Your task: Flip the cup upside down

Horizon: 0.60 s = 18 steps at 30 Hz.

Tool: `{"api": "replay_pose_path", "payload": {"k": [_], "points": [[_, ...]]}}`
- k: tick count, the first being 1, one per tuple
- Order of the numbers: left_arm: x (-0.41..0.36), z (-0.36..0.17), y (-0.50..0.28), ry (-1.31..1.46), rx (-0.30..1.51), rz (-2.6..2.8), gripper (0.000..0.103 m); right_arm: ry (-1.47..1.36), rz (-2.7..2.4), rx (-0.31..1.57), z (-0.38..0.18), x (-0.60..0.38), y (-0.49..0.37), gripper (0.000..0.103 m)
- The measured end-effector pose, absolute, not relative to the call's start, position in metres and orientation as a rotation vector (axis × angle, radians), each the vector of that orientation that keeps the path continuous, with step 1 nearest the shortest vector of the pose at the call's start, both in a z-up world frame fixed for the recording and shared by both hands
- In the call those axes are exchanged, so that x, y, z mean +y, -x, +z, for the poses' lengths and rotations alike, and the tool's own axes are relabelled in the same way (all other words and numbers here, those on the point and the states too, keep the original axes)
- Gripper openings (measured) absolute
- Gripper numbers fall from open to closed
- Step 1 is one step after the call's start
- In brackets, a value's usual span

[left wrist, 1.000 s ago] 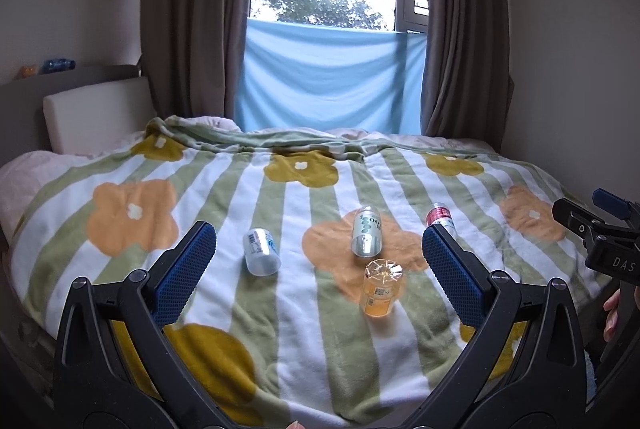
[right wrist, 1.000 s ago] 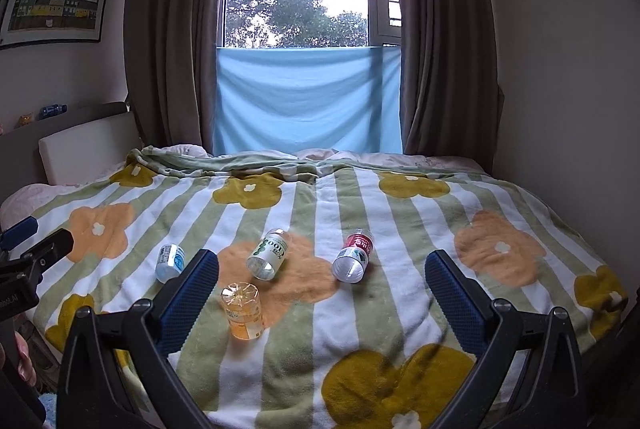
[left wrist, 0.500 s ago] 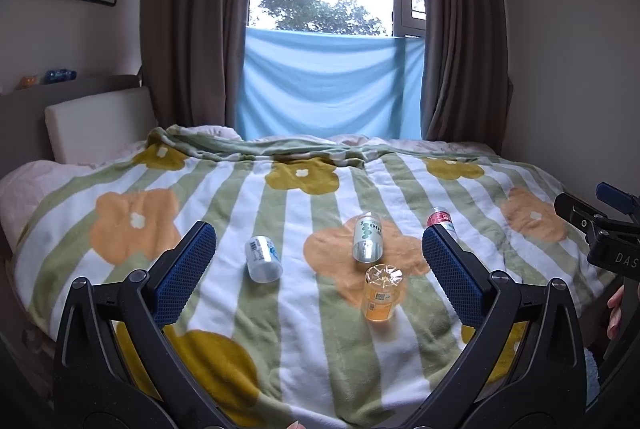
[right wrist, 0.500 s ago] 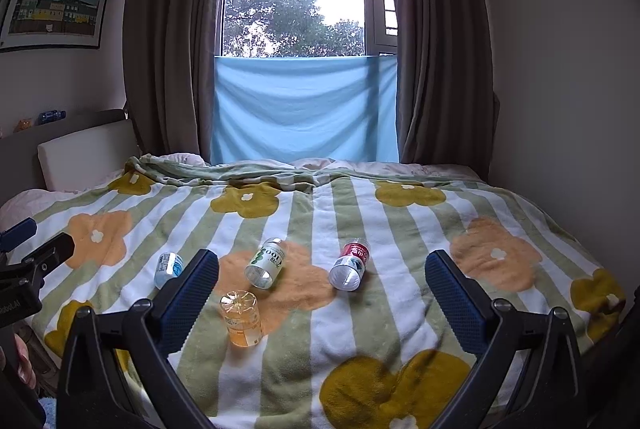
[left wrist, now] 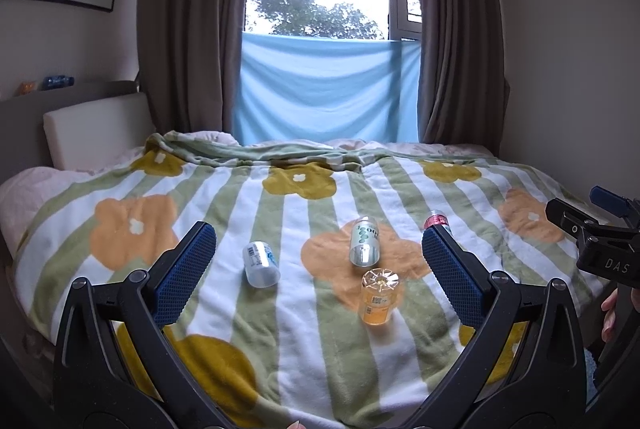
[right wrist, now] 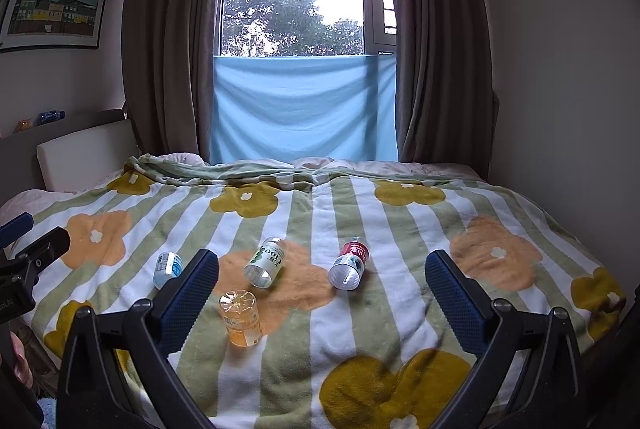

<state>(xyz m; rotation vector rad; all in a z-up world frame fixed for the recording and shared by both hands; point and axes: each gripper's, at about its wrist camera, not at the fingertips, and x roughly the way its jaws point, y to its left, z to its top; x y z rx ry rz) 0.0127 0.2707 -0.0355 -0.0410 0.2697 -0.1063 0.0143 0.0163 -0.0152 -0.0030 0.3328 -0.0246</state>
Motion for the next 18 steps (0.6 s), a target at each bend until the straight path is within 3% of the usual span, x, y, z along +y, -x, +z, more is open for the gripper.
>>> {"api": "replay_pose_path", "payload": {"k": [18], "points": [[0.264,-0.030,0.001,-0.009,0.180,-0.063,0.103,0.004,-0.025,0.331,-0.015,0.014,-0.015,0.103]]}}
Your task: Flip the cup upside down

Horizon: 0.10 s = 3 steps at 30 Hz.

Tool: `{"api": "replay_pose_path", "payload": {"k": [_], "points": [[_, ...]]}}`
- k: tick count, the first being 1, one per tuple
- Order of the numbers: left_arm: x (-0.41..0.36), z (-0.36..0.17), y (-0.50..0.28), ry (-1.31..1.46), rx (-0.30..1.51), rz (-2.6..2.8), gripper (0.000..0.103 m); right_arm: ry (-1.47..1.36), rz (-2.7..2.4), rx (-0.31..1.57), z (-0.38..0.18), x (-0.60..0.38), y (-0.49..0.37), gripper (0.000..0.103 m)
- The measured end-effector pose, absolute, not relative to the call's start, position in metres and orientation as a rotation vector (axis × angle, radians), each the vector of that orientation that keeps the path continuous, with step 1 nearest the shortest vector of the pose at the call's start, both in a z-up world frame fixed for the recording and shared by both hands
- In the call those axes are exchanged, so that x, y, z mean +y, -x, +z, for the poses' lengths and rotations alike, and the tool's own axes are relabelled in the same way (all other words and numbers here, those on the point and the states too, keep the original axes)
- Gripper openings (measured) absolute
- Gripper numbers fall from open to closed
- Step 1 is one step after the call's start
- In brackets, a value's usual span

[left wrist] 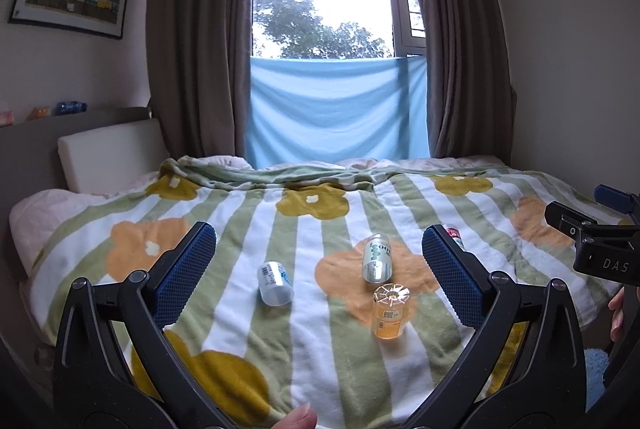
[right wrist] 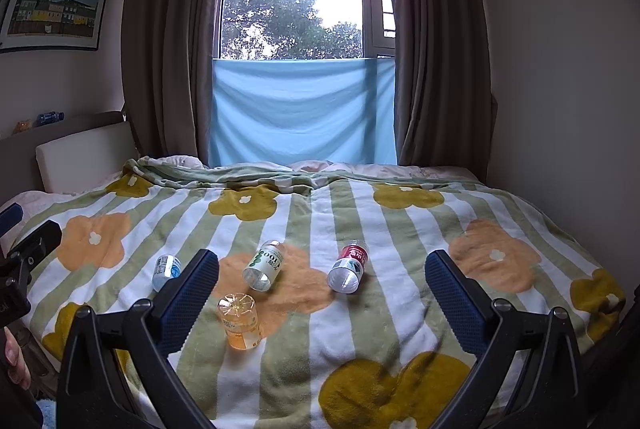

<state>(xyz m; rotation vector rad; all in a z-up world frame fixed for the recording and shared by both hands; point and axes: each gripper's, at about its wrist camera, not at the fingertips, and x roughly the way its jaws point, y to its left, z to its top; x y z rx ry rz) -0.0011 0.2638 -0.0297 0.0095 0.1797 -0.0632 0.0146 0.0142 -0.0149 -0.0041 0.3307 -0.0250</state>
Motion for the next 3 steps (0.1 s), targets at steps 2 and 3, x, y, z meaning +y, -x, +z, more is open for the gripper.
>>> {"api": "replay_pose_path", "payload": {"k": [2,3], "points": [[0.2645,-0.0307,0.0021,0.000,0.171,-0.062,0.103,0.004,-0.027,0.331,-0.0149,0.0144,-0.0144,0.103],[0.2655,-0.0308,0.0018,0.005,0.170,-0.060,0.103,0.005,-0.026,0.331,-0.0149,0.0143,-0.0145,0.103]]}}
